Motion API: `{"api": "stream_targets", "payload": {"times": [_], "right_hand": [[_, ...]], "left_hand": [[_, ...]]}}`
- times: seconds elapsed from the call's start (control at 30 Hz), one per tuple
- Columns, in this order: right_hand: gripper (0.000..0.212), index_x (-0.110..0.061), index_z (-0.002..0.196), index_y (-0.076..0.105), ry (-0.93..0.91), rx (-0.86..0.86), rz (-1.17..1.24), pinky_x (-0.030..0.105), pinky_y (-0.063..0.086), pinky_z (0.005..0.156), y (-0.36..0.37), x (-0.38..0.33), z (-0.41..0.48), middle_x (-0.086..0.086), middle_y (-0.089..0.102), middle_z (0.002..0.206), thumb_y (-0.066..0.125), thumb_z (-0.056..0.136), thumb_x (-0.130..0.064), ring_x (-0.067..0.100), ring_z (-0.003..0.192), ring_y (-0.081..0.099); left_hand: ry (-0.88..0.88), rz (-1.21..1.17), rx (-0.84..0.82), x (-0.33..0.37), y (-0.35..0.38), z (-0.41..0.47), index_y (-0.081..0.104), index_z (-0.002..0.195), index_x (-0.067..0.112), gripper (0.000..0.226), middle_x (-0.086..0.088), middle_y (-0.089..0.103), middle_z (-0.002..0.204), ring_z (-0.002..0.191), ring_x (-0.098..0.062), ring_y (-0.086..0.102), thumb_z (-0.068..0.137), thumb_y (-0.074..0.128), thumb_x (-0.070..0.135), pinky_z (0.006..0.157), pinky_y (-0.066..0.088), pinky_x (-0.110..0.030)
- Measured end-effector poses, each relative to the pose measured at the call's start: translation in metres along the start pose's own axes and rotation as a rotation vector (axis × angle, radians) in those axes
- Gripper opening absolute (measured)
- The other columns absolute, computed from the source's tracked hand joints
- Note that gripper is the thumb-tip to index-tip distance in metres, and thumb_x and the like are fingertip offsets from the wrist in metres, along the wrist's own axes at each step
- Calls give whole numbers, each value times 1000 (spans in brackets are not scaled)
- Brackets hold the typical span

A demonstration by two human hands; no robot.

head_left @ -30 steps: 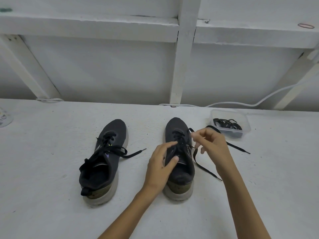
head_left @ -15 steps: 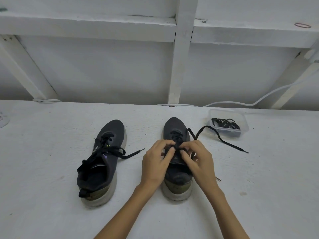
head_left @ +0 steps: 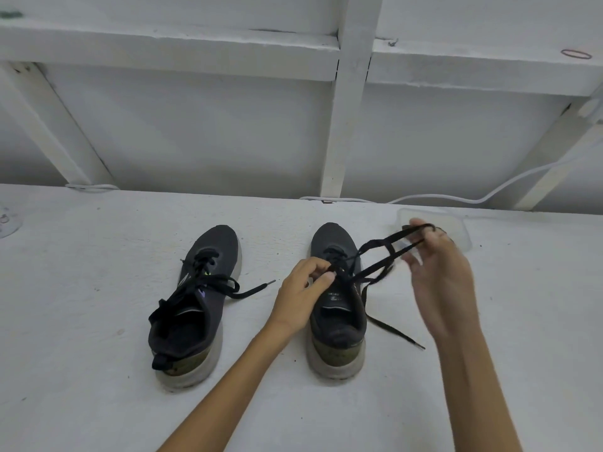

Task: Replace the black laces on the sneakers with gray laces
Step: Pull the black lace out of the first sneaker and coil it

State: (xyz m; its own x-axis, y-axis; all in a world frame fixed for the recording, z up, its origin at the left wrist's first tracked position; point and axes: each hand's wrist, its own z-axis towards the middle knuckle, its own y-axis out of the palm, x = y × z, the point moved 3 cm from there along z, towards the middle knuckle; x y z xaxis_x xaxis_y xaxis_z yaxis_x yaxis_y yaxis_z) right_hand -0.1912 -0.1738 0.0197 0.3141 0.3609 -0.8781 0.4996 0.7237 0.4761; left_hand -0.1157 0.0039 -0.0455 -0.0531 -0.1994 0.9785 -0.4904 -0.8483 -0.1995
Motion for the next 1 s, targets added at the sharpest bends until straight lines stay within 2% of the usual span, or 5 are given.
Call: {"api": "stream_targets", "payload": {"times": [0.07,0.4,0.77,0.87,1.0], "right_hand": [[17,-17,93,62,-25,31,2,29,39,78,-10,-11,3,-5,65,96,47,98,-11,14,94,57],[10,-25,95,63,80,217,140,27,38,84,-56,2,-8,-14,62,100,54,97,-23,6,96,57],[4,-24,92,58,151,352,312,25,45,81,-80,18,-11,-9,64,98,57,96,-22,13,99,59],[7,-20,98,62,256,371,107,30,50,79,-89,27,-9,-2,67,101,55,97,-22,19,97,63],[31,-5,92,70,485,191,-675,36,55,62,-88,33,-18,13,72,88,59,95,-34,28,75,67]], "left_hand": [[-101,-147,-74,8,-1,1,59,84,16,14,2,60,100,93,-5,55,95,53,20,80,41,-9],[-126,-1007,59,35,-54,9,49,72,15,16,-3,62,80,73,-17,56,88,49,19,86,44,-36],[-63,-951,344,12,-87,6,61,96,18,17,3,63,128,122,-18,59,100,44,21,97,48,-38],[-87,-890,377,0,-80,2,63,111,21,21,10,63,121,125,-15,55,100,46,22,102,44,-35],[-221,-800,371,-10,-59,-6,51,137,13,37,8,55,135,131,-13,48,100,44,16,108,37,-31]]}}
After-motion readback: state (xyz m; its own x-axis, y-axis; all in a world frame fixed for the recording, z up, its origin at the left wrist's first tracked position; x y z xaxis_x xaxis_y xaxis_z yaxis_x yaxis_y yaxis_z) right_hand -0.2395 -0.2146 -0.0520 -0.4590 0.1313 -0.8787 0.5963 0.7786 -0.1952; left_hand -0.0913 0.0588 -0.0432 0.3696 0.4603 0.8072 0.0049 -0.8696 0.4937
